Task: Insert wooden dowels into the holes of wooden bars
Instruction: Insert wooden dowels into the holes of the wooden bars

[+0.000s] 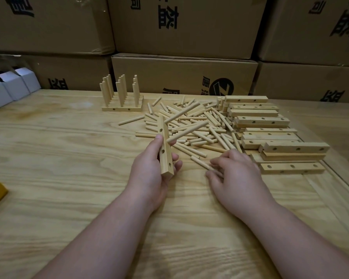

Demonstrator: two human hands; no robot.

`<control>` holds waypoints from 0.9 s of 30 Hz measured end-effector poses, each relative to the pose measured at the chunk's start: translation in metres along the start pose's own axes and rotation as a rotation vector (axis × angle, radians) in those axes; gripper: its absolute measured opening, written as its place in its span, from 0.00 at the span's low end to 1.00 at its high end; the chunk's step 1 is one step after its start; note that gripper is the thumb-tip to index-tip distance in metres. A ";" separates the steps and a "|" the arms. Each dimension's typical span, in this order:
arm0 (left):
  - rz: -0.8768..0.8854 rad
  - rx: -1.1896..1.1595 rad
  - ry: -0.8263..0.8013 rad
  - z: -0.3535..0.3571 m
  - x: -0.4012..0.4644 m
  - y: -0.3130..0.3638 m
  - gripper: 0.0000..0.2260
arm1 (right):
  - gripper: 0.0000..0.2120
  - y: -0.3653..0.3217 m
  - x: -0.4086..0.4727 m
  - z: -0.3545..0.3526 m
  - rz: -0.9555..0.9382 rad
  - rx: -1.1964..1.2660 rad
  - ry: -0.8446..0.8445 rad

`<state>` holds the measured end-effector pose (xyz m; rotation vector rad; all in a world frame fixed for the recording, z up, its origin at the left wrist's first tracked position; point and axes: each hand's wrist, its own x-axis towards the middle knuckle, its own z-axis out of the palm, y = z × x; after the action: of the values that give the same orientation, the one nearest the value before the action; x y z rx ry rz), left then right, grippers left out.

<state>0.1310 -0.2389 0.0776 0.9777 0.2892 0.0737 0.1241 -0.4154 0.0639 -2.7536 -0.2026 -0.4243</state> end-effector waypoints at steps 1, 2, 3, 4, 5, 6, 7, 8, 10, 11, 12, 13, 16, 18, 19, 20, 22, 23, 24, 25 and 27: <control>0.007 0.008 -0.002 0.000 0.000 0.000 0.18 | 0.11 0.002 0.001 0.000 0.036 -0.019 -0.002; 0.017 0.018 -0.002 0.000 -0.001 -0.001 0.17 | 0.10 0.003 0.001 0.000 0.059 -0.025 0.005; 0.030 0.028 0.005 0.000 0.000 -0.001 0.17 | 0.08 0.004 0.001 0.000 0.071 -0.017 0.022; 0.043 0.039 0.012 -0.001 0.000 -0.001 0.17 | 0.07 0.004 0.001 0.000 0.075 0.006 0.043; 0.054 0.049 0.016 -0.001 0.000 -0.002 0.17 | 0.06 0.004 0.001 -0.001 0.074 0.046 0.064; 0.062 0.061 0.013 -0.002 0.000 -0.002 0.17 | 0.06 0.004 0.001 -0.002 0.063 0.102 0.083; 0.069 0.075 0.003 -0.002 0.000 -0.002 0.17 | 0.05 0.003 0.002 -0.003 0.043 0.167 0.099; 0.078 0.084 -0.008 -0.002 0.000 -0.002 0.16 | 0.05 0.002 0.002 -0.004 0.013 0.234 0.114; 0.104 0.082 -0.023 -0.002 0.000 -0.003 0.16 | 0.04 -0.001 0.000 -0.006 -0.078 0.352 0.149; 0.118 0.073 -0.024 -0.002 0.000 -0.003 0.17 | 0.04 -0.003 -0.001 -0.007 -0.130 0.398 0.167; 0.133 0.064 -0.025 -0.002 0.001 -0.004 0.18 | 0.05 -0.004 -0.002 -0.008 -0.179 0.434 0.182; 0.148 0.055 -0.027 -0.002 0.001 -0.004 0.19 | 0.05 -0.005 -0.003 -0.008 -0.222 0.460 0.191; 0.182 0.056 -0.037 -0.001 0.001 -0.004 0.20 | 0.05 -0.007 -0.005 -0.009 -0.318 0.483 0.190; 0.200 0.071 -0.036 -0.001 0.001 -0.004 0.18 | 0.05 -0.006 -0.005 -0.008 -0.342 0.489 0.178; 0.205 0.081 -0.038 -0.001 0.000 -0.004 0.18 | 0.05 -0.006 -0.005 -0.008 -0.347 0.491 0.171; 0.210 0.094 -0.045 0.000 0.000 -0.004 0.18 | 0.05 -0.006 -0.005 -0.008 -0.350 0.493 0.161; 0.233 0.120 -0.062 -0.001 0.000 -0.004 0.18 | 0.05 -0.006 -0.005 -0.009 -0.355 0.501 0.140; 0.252 0.131 -0.067 -0.001 -0.001 -0.003 0.17 | 0.05 -0.006 -0.005 -0.008 -0.362 0.505 0.133; 0.273 0.148 -0.069 -0.002 -0.001 -0.003 0.17 | 0.05 -0.006 -0.005 -0.008 -0.371 0.508 0.129; 0.298 0.174 -0.066 -0.003 -0.002 -0.002 0.18 | 0.05 -0.006 -0.005 -0.009 -0.380 0.509 0.125; 0.355 0.240 -0.056 -0.005 -0.002 -0.002 0.19 | 0.05 -0.006 -0.005 -0.009 -0.389 0.505 0.117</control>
<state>0.1271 -0.2361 0.0741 1.2600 0.0702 0.3408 0.1160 -0.4131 0.0726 -2.1828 -0.7160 -0.5437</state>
